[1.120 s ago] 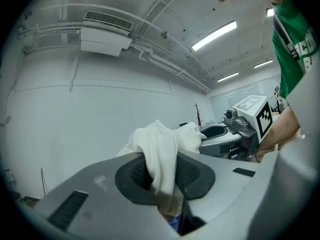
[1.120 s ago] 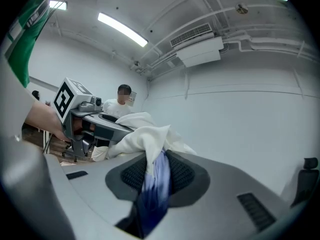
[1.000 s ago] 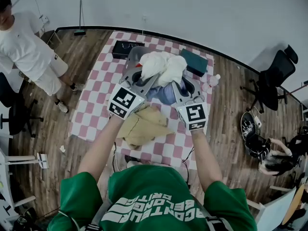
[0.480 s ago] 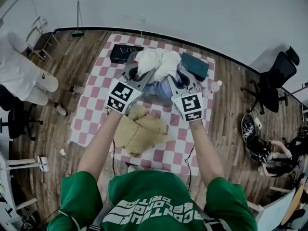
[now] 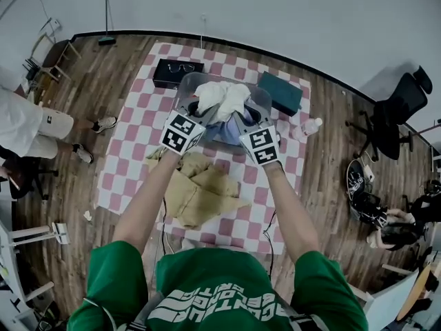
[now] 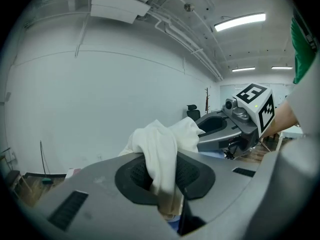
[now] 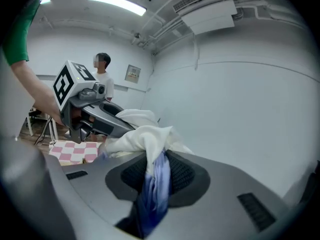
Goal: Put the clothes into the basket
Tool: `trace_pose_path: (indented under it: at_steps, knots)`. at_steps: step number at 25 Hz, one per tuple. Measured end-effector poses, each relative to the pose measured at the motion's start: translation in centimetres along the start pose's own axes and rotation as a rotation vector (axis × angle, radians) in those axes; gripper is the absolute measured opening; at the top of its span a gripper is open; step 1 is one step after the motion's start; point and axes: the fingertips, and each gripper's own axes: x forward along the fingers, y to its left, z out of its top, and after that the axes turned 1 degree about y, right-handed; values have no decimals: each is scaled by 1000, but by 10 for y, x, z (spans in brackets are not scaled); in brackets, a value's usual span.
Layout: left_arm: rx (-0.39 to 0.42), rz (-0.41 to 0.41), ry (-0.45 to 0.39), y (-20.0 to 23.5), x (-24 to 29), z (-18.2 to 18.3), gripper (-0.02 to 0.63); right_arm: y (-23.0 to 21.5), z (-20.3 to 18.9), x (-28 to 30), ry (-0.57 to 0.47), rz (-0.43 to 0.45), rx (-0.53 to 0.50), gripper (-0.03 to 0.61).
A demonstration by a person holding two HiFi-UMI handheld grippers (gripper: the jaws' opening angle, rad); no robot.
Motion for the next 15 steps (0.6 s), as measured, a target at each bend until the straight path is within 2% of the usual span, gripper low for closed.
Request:
trace_pose_path:
  at_steps: [10,12,15]
  knots:
    - [-77,-31,160,25,56,-71,57,-4,-72,64,167,75,42,92]
    - [-108,-39,204,31,62,-78,57,-4,-80,74,194,95,64,92]
    - [-106,-20,264,46,70,-83,57,-6,-83,86,218,111,81,92]
